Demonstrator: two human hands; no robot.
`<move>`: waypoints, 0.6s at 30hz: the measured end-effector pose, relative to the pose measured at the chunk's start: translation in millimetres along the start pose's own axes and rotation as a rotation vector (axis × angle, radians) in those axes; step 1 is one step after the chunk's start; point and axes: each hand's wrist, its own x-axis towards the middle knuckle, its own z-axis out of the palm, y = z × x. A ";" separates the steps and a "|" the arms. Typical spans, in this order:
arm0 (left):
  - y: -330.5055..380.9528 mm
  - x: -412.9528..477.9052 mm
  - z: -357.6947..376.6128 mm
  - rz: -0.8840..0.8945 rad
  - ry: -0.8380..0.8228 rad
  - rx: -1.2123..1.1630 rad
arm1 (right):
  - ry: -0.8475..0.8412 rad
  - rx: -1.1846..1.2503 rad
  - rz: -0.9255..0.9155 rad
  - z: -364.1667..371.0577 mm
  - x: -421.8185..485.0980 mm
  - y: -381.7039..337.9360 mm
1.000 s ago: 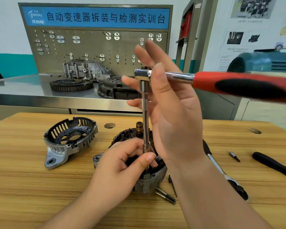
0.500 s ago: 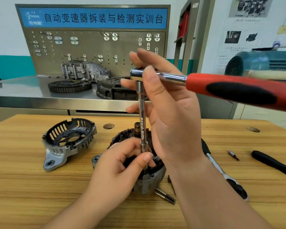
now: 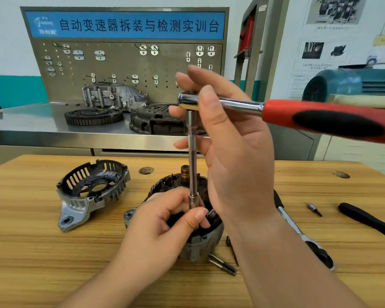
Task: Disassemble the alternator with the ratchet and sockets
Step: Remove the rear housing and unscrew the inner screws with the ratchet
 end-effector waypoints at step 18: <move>2.5 -0.4 1.5 0.047 0.034 0.016 | -0.051 0.234 0.229 -1.3 1.7 0.5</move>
